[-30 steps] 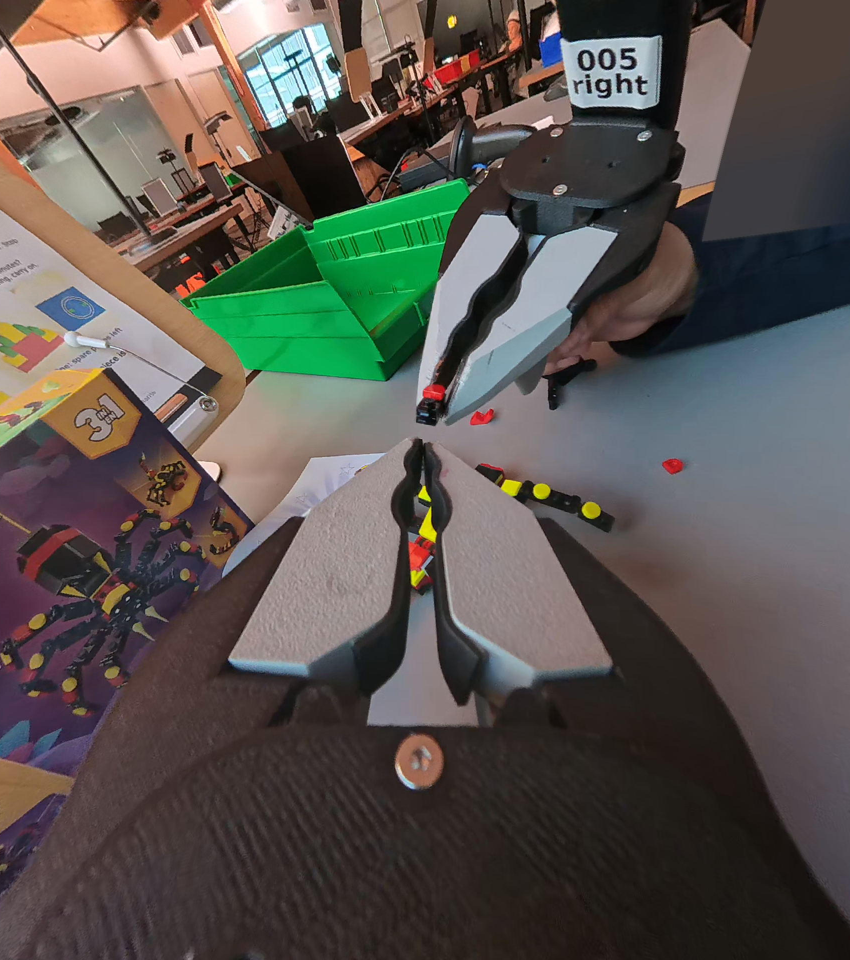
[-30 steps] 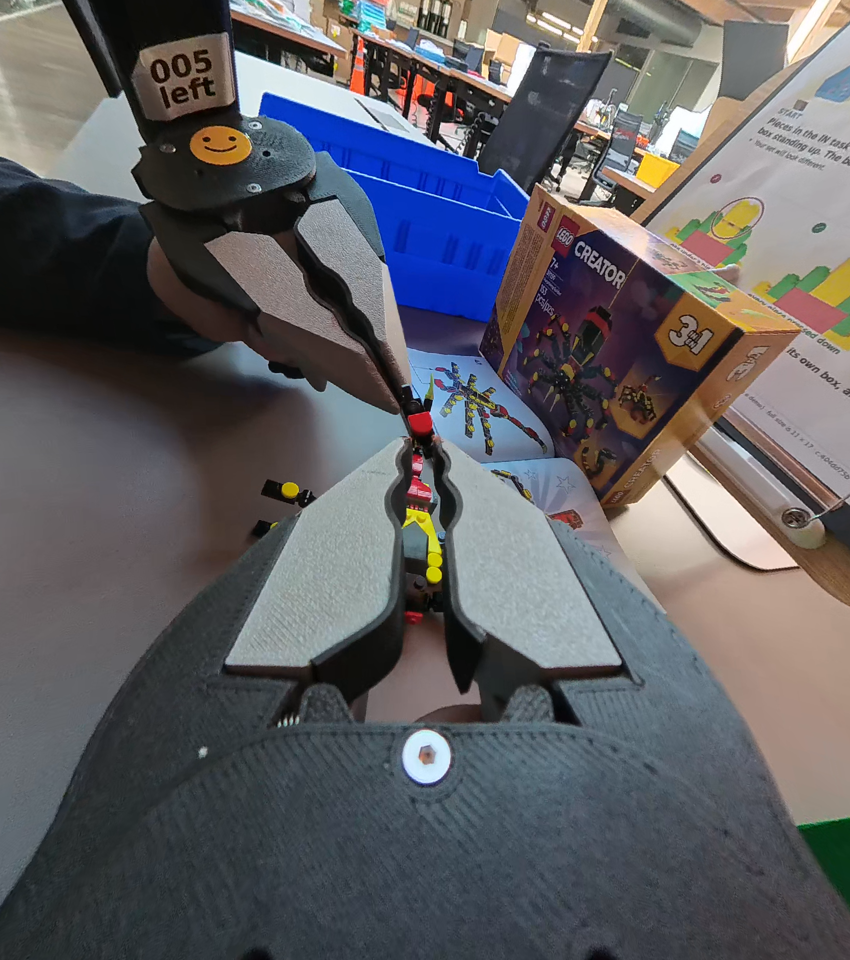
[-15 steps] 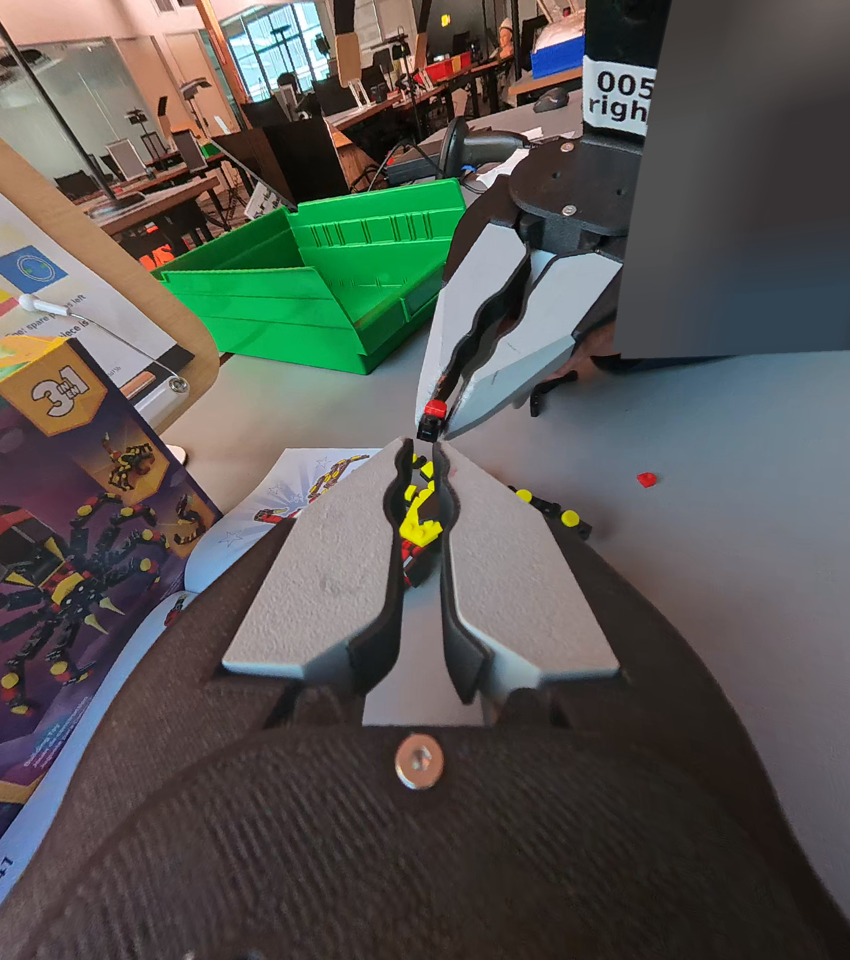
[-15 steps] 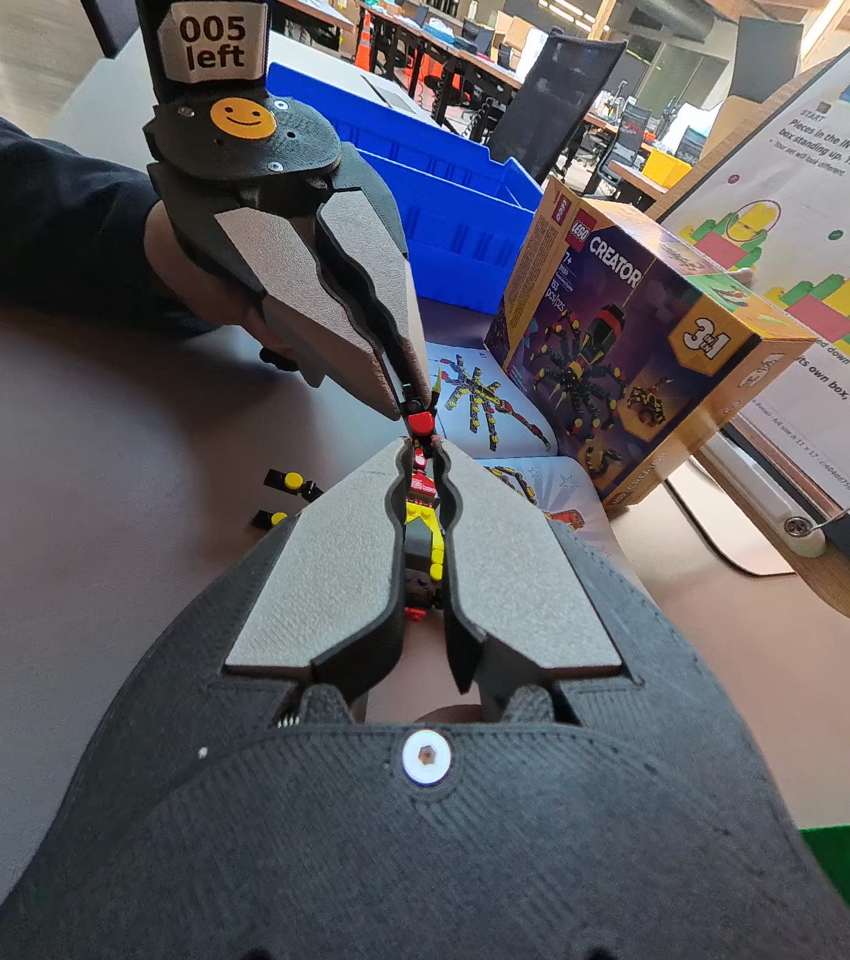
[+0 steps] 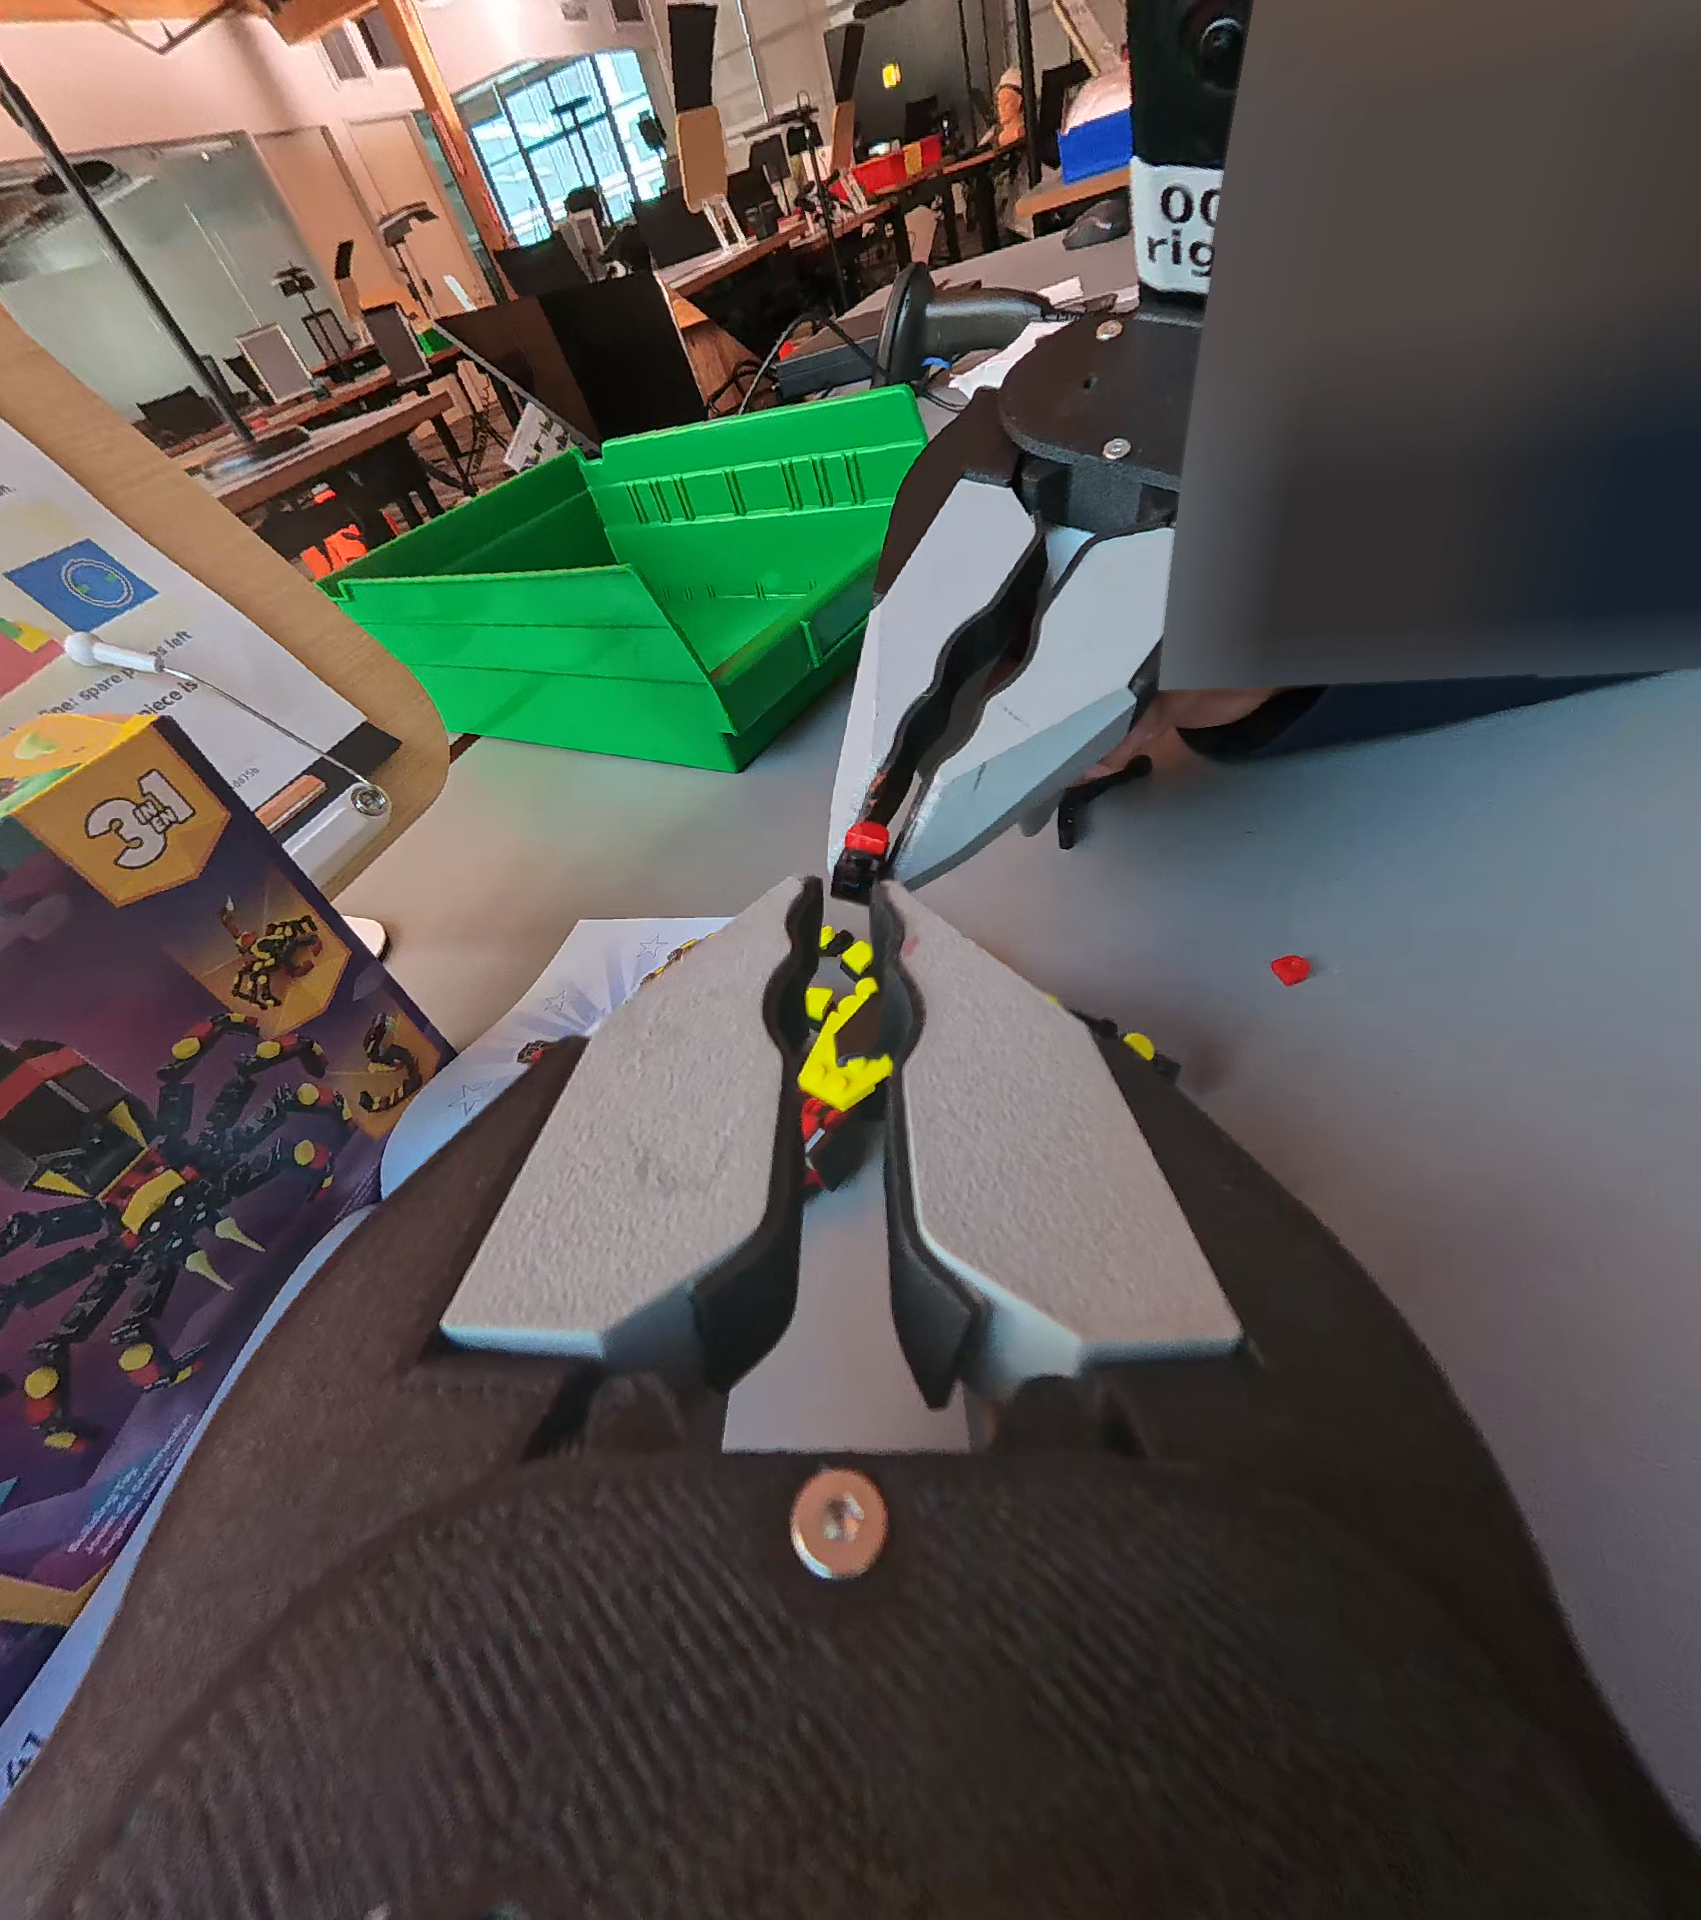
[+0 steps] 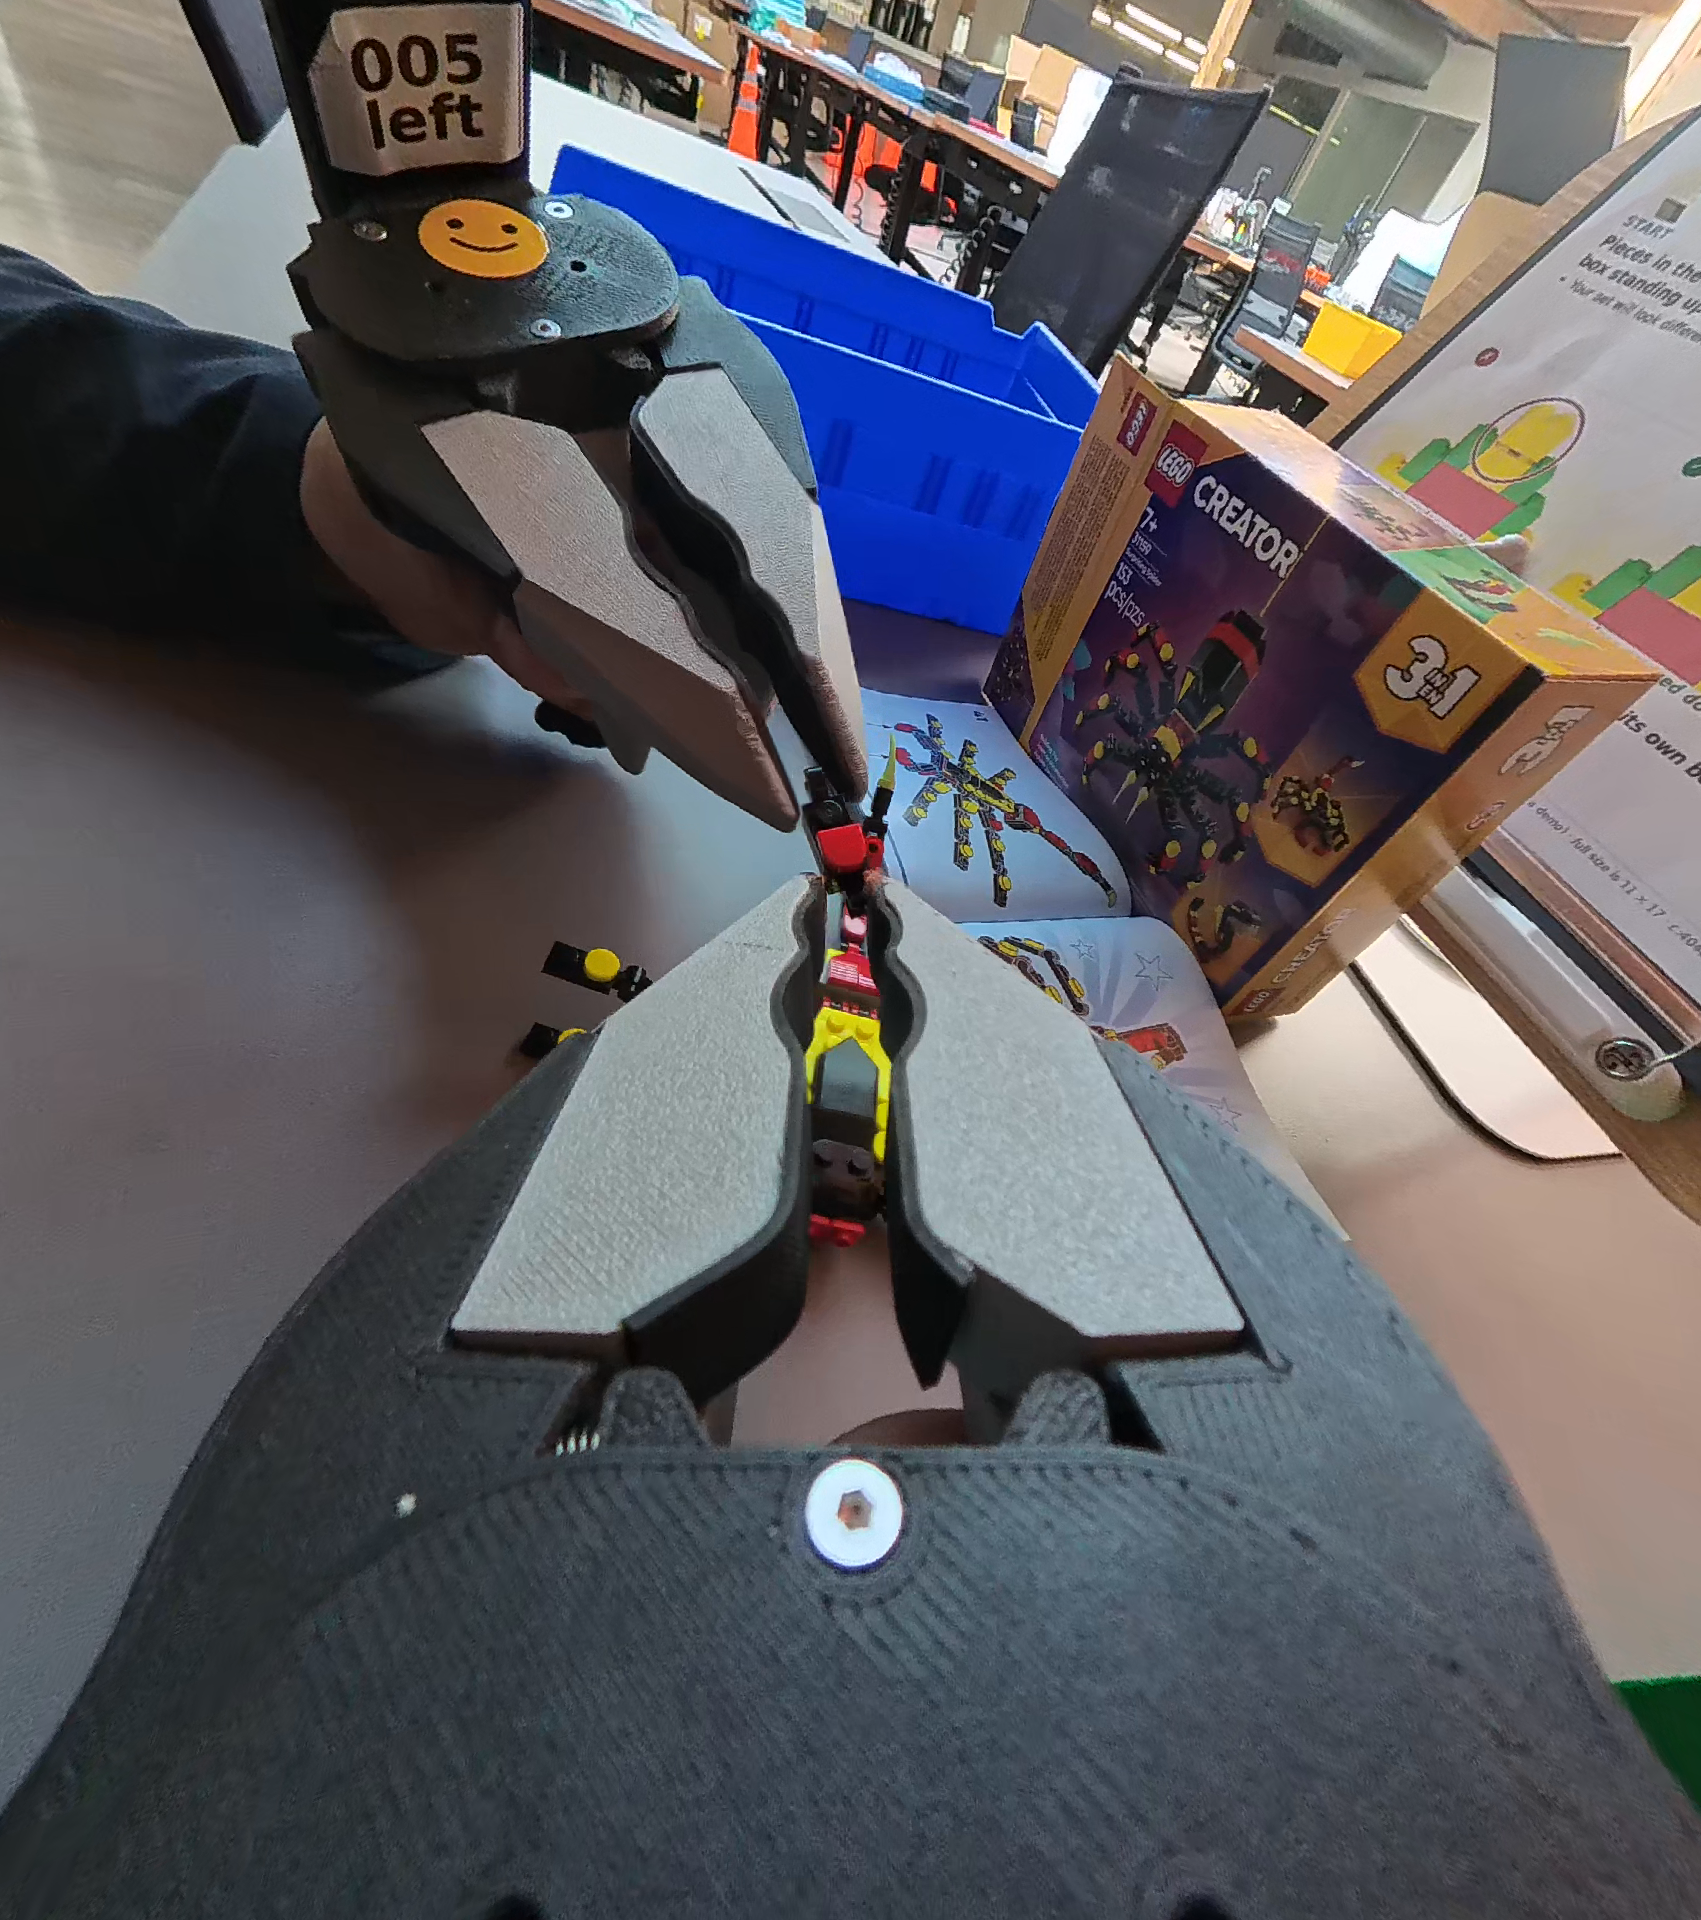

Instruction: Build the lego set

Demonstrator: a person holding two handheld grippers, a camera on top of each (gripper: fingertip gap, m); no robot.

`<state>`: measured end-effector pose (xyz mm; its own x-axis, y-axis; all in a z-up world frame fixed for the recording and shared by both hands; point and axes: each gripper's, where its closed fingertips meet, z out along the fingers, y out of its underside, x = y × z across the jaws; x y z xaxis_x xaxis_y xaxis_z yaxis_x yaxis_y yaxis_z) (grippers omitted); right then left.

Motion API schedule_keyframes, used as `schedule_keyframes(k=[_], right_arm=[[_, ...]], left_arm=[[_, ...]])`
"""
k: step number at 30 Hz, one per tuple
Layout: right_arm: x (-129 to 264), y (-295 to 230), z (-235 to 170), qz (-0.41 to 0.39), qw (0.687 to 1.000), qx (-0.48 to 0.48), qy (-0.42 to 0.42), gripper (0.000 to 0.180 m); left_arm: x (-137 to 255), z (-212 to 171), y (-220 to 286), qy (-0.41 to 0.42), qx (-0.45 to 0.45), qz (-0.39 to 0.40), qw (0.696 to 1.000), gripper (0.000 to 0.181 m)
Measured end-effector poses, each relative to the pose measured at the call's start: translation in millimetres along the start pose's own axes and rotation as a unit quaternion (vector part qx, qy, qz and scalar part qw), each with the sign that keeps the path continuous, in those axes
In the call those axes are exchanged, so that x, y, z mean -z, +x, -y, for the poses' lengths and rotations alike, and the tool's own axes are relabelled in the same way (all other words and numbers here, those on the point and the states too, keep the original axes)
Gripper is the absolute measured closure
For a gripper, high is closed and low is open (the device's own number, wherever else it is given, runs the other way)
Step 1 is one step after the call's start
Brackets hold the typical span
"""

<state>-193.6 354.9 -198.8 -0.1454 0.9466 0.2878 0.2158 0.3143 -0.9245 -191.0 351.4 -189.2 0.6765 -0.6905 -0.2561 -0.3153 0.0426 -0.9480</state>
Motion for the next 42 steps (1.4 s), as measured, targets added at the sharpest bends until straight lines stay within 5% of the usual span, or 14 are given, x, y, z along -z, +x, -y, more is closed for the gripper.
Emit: schedule_keyframes(k=[11, 24, 42], right_arm=[[0.5, -8.1, 5.5, 0.018, 1.0, 0.009, 0.016, 0.175], [17.1, -6.2, 34.0, 0.061, 0.989, -0.065, 0.12, 0.174], [12.0, -16.7, 34.7, 0.111, 0.978, -0.131, 0.117, 0.171]], left_arm=[[3.8, 7.2, 7.7, 0.007, -0.007, -0.027, 1.0, 0.176], [15.5, 19.7, 5.9, 0.064, 0.237, -0.152, 0.957, 0.177], [10.0, 15.8, 12.8, 0.055, 0.206, -0.146, 0.966, 0.177]])
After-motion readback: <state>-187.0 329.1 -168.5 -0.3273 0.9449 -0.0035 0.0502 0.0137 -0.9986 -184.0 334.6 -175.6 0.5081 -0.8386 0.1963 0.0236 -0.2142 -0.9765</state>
